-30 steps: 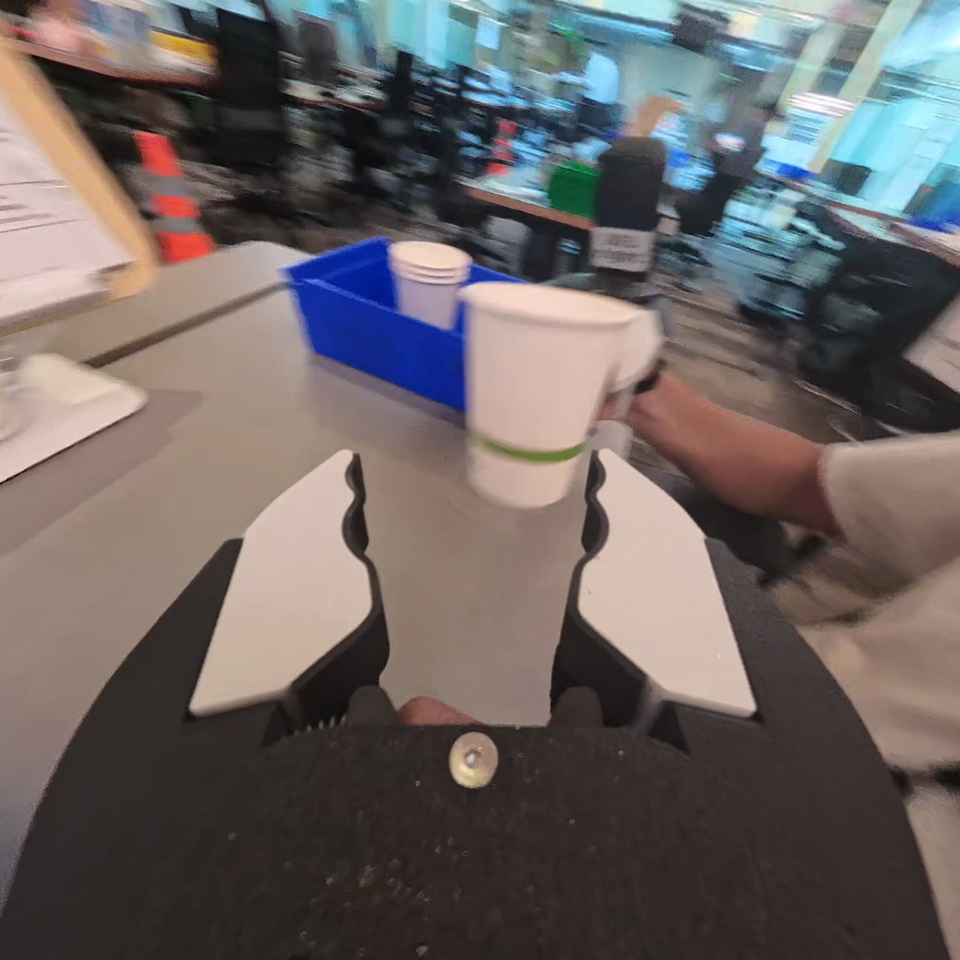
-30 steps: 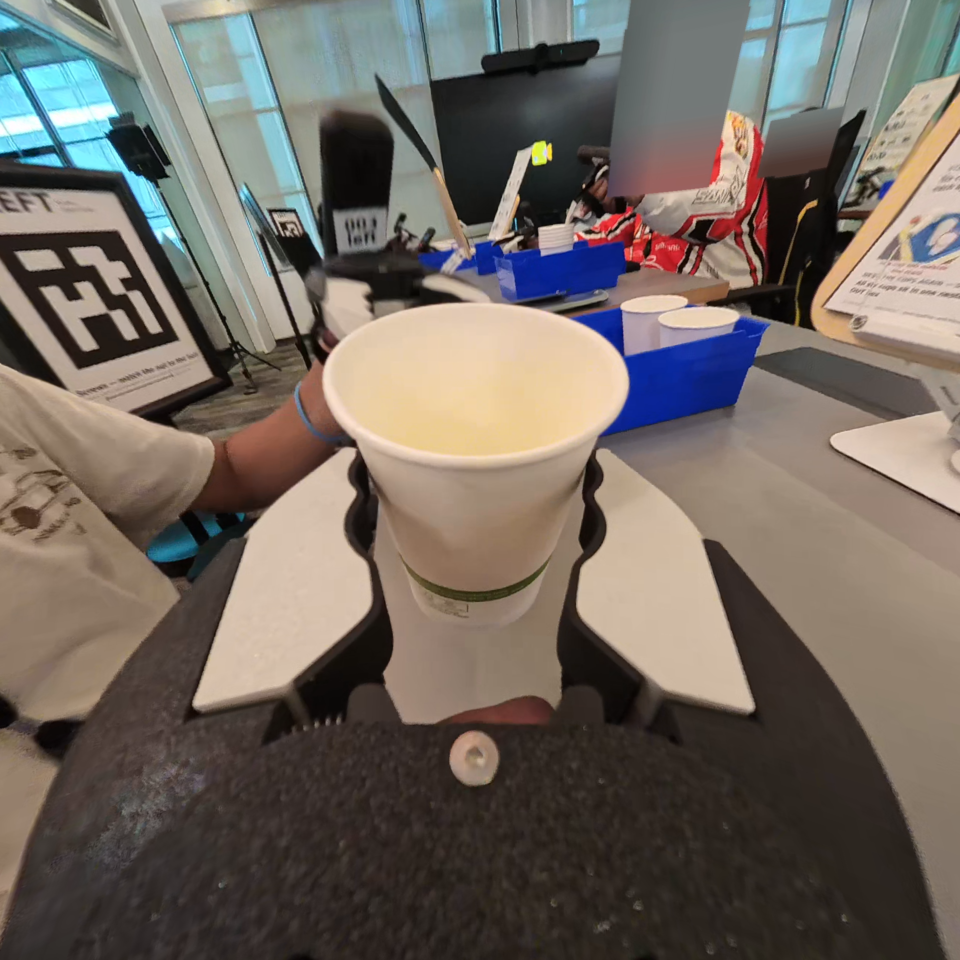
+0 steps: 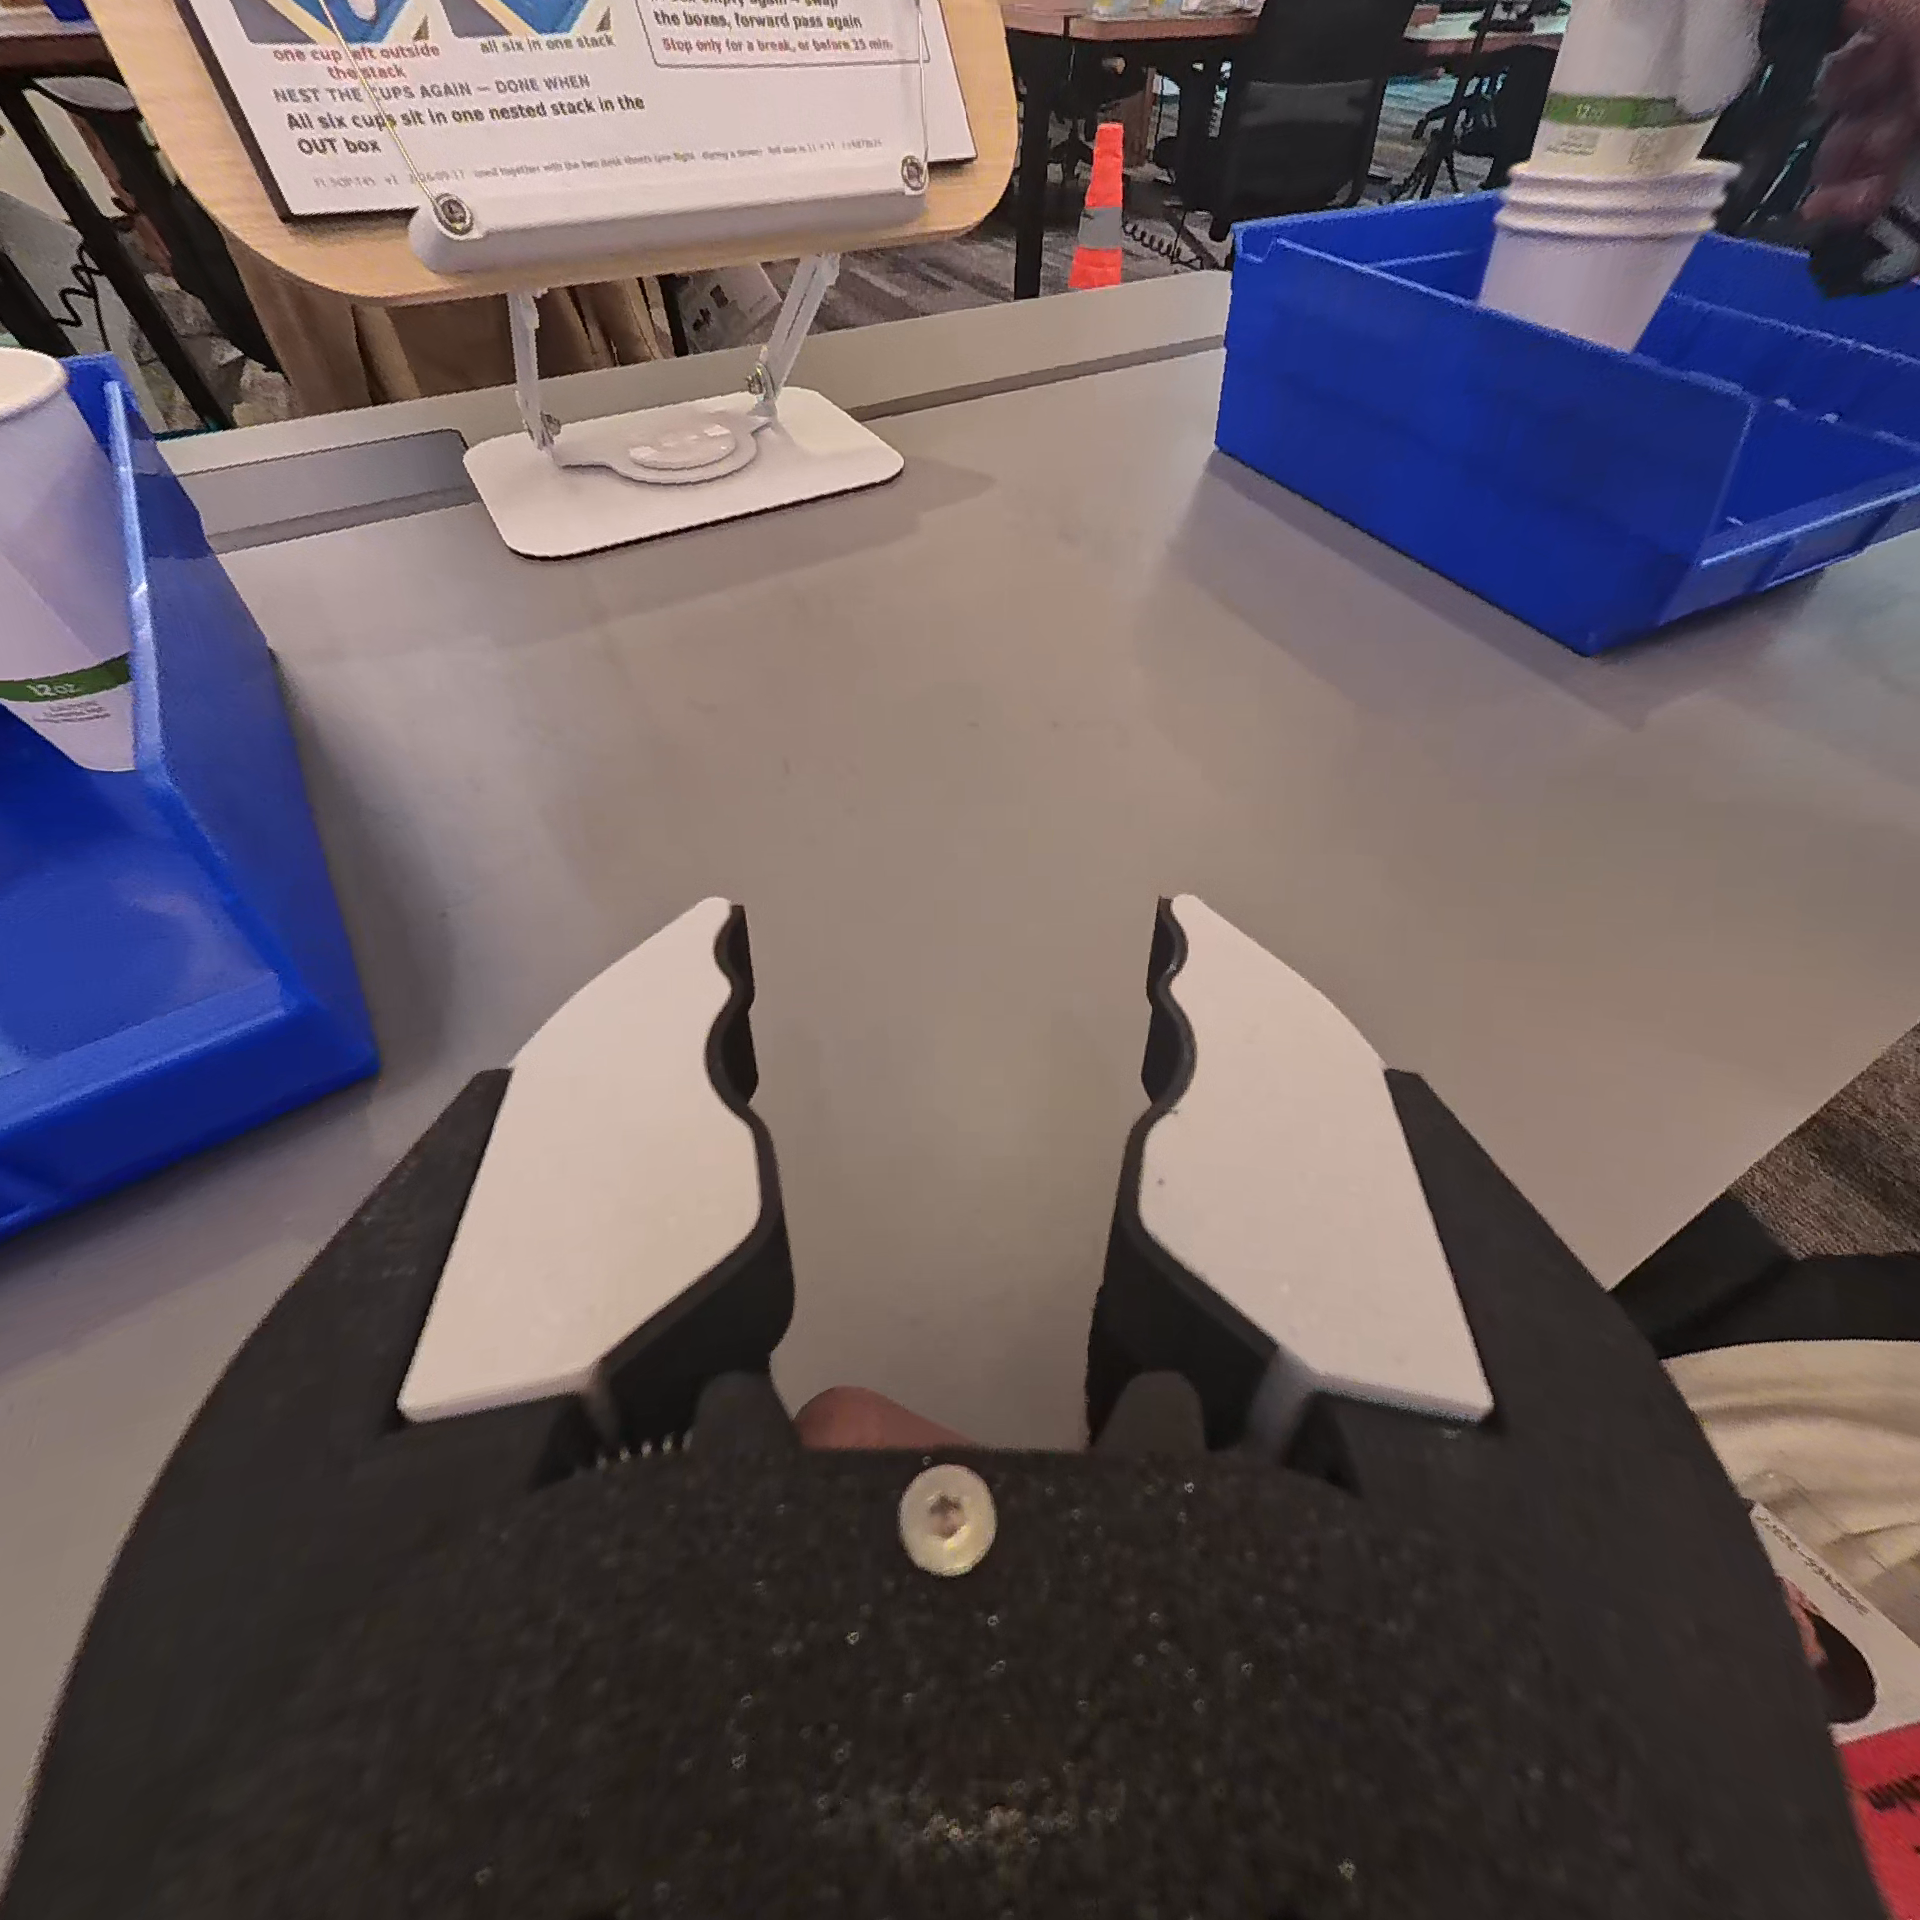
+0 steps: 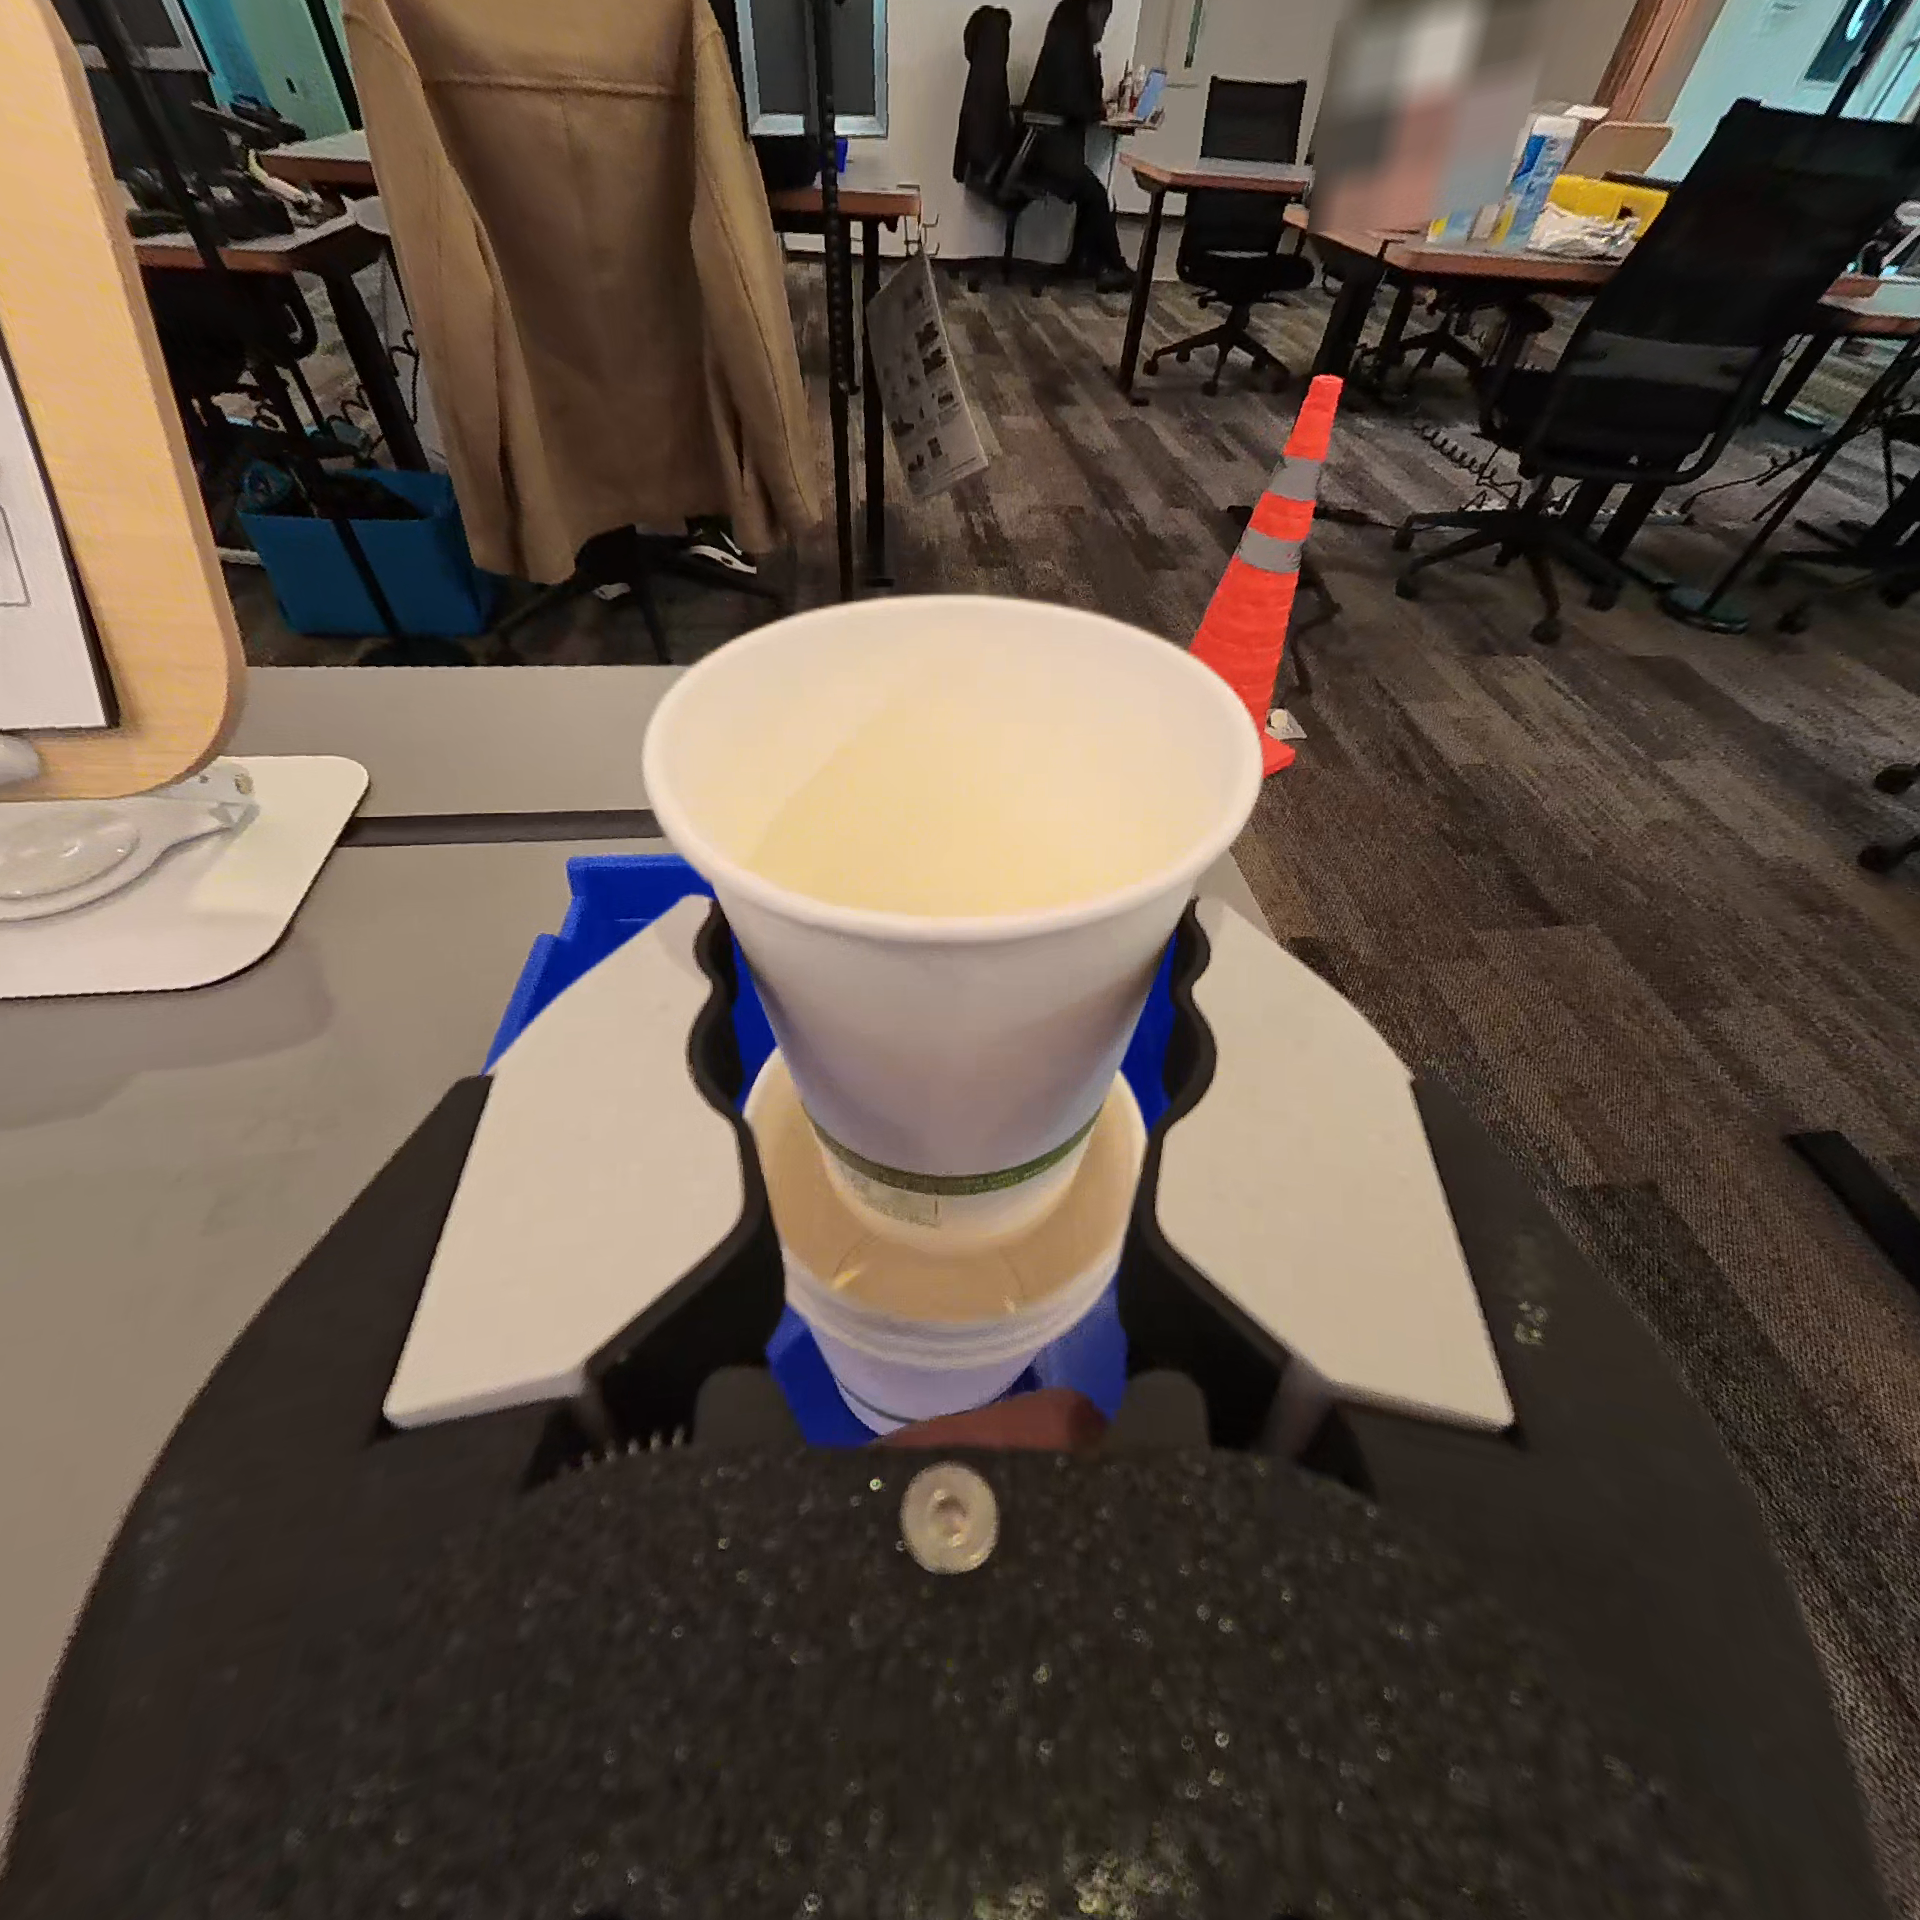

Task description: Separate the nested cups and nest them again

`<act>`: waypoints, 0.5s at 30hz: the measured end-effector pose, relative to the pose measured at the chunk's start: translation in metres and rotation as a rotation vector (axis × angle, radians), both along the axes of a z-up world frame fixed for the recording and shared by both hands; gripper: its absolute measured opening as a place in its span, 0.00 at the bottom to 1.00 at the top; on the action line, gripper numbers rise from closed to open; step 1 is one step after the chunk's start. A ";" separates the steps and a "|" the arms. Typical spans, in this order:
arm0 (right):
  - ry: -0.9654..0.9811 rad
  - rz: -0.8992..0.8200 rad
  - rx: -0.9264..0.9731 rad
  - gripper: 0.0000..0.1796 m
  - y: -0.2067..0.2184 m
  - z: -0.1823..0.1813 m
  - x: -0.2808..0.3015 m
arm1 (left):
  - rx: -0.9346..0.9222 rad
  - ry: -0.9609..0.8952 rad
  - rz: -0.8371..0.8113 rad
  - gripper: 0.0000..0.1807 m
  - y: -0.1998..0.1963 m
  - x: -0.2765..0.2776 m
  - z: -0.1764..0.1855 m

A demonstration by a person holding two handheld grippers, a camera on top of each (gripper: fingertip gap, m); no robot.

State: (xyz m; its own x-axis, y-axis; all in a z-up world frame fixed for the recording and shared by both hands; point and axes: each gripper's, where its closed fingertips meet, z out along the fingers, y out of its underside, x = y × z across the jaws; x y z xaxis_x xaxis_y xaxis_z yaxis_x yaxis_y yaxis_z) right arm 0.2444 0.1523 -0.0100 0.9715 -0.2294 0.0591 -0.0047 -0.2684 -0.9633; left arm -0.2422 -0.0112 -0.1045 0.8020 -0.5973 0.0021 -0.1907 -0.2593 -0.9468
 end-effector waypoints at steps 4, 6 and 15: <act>0.011 0.004 -0.024 0.44 0.002 -0.011 0.001 | 0.005 0.015 -0.007 0.40 -0.002 0.002 -0.001; 0.015 0.007 -0.037 0.44 0.001 -0.017 0.001 | 0.009 0.021 -0.008 0.40 -0.003 0.003 -0.001; 0.049 0.022 -0.115 0.45 -0.003 -0.050 0.001 | 0.005 0.052 -0.023 0.40 -0.005 0.007 -0.006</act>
State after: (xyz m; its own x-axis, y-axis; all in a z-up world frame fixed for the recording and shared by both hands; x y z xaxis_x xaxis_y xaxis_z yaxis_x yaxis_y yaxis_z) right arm 0.2454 0.1495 -0.0601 0.9786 -0.2024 0.0364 -0.0437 -0.3777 -0.9249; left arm -0.2348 -0.0160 -0.1110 0.7868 -0.6158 -0.0422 -0.2451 -0.2490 -0.9370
